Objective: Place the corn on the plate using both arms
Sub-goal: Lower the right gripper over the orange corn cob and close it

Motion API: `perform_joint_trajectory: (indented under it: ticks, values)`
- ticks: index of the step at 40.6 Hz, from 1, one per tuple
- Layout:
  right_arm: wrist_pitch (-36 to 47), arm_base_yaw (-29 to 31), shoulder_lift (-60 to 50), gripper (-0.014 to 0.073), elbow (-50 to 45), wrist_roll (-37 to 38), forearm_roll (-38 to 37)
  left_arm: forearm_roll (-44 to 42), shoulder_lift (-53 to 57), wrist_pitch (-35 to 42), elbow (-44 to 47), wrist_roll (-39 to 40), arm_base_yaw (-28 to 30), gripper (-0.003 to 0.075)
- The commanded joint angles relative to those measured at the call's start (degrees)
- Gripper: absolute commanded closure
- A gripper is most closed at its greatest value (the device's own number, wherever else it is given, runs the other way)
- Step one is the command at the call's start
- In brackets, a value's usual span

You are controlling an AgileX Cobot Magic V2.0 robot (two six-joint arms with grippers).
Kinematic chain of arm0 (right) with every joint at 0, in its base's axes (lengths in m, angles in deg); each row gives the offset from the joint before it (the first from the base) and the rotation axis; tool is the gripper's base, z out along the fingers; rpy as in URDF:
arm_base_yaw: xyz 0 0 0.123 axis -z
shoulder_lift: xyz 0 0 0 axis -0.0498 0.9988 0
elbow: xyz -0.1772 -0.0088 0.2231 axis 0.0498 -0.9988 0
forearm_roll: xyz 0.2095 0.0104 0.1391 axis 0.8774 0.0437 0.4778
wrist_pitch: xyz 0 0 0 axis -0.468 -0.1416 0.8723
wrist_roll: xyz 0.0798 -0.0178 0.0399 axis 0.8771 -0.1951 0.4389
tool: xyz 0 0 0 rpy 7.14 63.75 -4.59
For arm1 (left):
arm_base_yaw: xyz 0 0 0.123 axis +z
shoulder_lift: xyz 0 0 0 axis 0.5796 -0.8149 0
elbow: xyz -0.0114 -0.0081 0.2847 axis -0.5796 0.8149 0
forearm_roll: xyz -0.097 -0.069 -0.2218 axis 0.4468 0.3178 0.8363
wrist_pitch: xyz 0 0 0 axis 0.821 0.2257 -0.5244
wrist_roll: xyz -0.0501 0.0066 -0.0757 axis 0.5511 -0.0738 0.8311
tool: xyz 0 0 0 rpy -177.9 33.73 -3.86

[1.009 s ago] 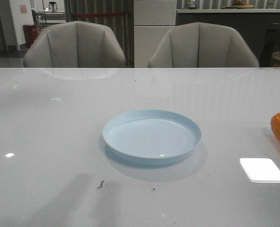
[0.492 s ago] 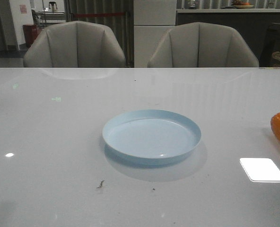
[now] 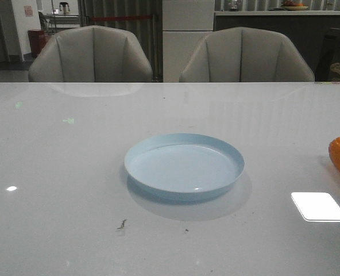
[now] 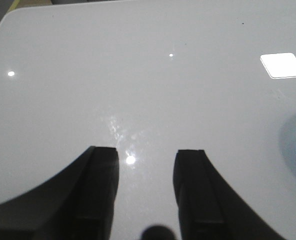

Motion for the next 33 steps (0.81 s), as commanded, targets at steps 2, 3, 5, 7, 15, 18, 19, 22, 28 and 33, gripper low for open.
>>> perform_joint_trajectory:
  ticks: [2,3,5,7,15,18,19,22,28,33]
  values:
    - [-1.9,0.4,6.4,0.0105,8.2,0.5,-1.2,3.1,5.0,3.1,1.8,0.1,0.1,0.0377]
    - [-2.6,0.4,7.8,0.0105,9.4,0.8,-1.2,3.4,5.6,3.0,2.2,0.1,0.1,0.0377]
    - [-5.2,0.4,11.1,0.0105,12.4,2.0,-1.2,4.3,7.0,3.0,2.7,0.1,0.1,0.0378]
    - [-6.9,0.4,14.7,0.0105,14.9,3.5,-1.2,4.4,7.9,2.7,2.9,0.1,0.1,0.0378]
    - [-10.6,0.4,28.3,0.0105,24.5,5.6,-2.8,4.4,9.4,2.4,2.9,0.1,0.1,0.0409]
    - [-11.6,0.4,32.6,0.0105,26.9,5.6,-2.8,4.4,9.4,1.9,2.9,0.1,0.1,0.043]
    - [-11.7,0.4,34.2,0.0105,27.6,5.6,-2.8,4.4,9.4,1.9,2.9,0.1,0.1,0.0439]
    - [-11.5,0.4,37.7,0.0105,29.0,5.6,-2.8,4.4,9.4,1.3,2.9,0.1,0.1,0.0459]
    - [-9.4,0.4,43.2,0.0105,30.5,5.6,-3.3,4.4,9.4,0.8,2.9,0.1,0.1,0.0493]
    - [-7.4,0.6,46.0,0.0105,30.9,6.3,-5.2,4.4,9.4,0.4,2.9,0.1,0.1,0.0514]
